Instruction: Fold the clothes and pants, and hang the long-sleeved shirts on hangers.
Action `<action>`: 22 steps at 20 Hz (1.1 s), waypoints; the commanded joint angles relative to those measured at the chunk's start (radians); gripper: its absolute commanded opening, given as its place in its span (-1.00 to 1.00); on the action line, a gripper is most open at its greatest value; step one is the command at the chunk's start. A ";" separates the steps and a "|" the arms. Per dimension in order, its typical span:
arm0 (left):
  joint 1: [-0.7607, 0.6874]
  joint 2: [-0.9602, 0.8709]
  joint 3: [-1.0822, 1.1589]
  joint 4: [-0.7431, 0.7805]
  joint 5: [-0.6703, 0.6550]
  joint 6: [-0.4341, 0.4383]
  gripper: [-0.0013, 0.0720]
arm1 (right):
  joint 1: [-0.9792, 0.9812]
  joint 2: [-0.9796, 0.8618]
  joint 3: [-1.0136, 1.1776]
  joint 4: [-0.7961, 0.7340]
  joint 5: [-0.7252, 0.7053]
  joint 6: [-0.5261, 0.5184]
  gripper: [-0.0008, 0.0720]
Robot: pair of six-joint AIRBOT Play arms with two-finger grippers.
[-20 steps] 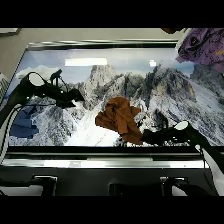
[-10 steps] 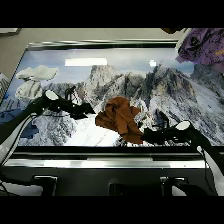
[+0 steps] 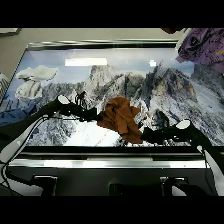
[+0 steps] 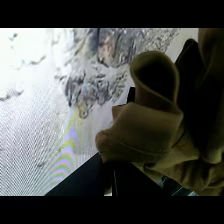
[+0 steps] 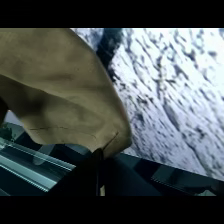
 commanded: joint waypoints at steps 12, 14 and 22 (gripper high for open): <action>0.149 0.417 0.822 0.827 -0.172 -0.272 -0.93 | 0.001 0.041 1.401 -0.613 0.204 0.191 -0.90; 0.149 0.512 0.888 0.918 -0.175 -0.276 -0.93 | 0.001 0.107 1.523 -0.687 0.195 0.191 -0.89; 0.149 0.800 0.835 1.044 -0.268 -0.425 -0.92 | 0.001 0.381 1.525 -0.836 0.212 0.210 -0.89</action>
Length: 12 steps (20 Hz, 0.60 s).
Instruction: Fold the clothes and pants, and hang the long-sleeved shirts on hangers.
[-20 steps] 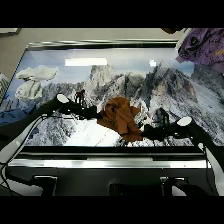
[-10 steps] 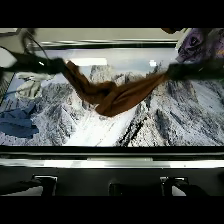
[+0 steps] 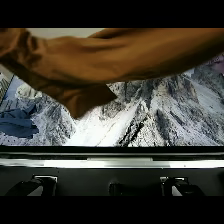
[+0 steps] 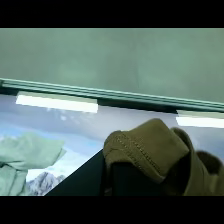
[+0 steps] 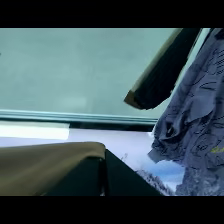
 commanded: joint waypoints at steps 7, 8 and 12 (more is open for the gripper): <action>0.001 -0.060 -0.277 0.043 -0.051 -0.077 -0.92 | 0.001 -0.185 -0.164 0.018 0.043 0.197 -0.89; 0.002 -0.107 -0.331 0.043 -0.045 -0.077 -0.92 | 0.001 -0.257 -0.190 0.040 0.049 0.197 -0.89; 0.003 -0.377 -0.502 0.015 0.031 -0.077 -0.92 | 0.001 -0.615 -0.239 0.088 0.006 0.214 -0.89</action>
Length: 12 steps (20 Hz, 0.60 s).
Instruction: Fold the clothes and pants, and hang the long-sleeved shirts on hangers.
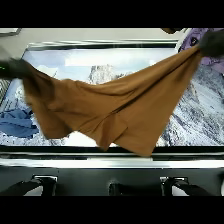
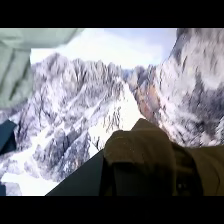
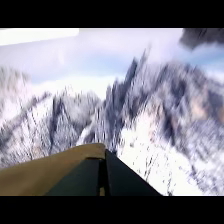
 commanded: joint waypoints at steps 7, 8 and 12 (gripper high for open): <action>0.023 -0.535 -0.115 -0.132 0.049 0.000 -0.74 | 0.000 -0.554 -0.037 0.197 -0.089 0.029 -0.89; 0.046 -0.529 -0.114 -0.160 0.048 0.001 -0.40 | 0.000 -0.554 -0.037 0.197 -0.089 0.028 -0.89; 0.209 -0.402 -0.119 -0.390 0.005 0.090 0.48 | 0.000 -0.523 -0.037 0.173 -0.053 0.020 -0.89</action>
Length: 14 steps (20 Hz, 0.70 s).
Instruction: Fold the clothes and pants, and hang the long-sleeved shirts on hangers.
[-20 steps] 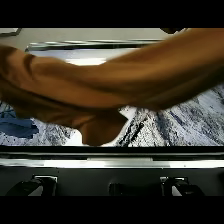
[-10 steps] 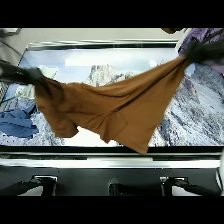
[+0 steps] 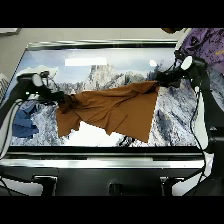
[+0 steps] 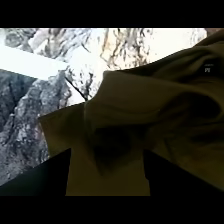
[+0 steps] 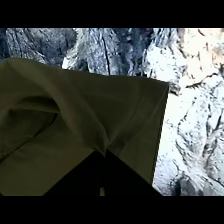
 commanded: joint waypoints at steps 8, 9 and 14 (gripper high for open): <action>0.171 0.379 -0.656 -0.605 0.101 0.172 0.49 | 0.001 0.037 0.000 -0.016 0.146 -0.015 -0.89; 0.179 0.398 -0.736 -0.612 0.141 0.175 0.50 | 0.001 0.039 0.000 -0.016 0.166 -0.015 -0.89; 0.286 0.408 -0.836 -0.605 0.211 0.281 0.49 | 0.001 0.040 0.000 -0.017 0.229 -0.023 -0.89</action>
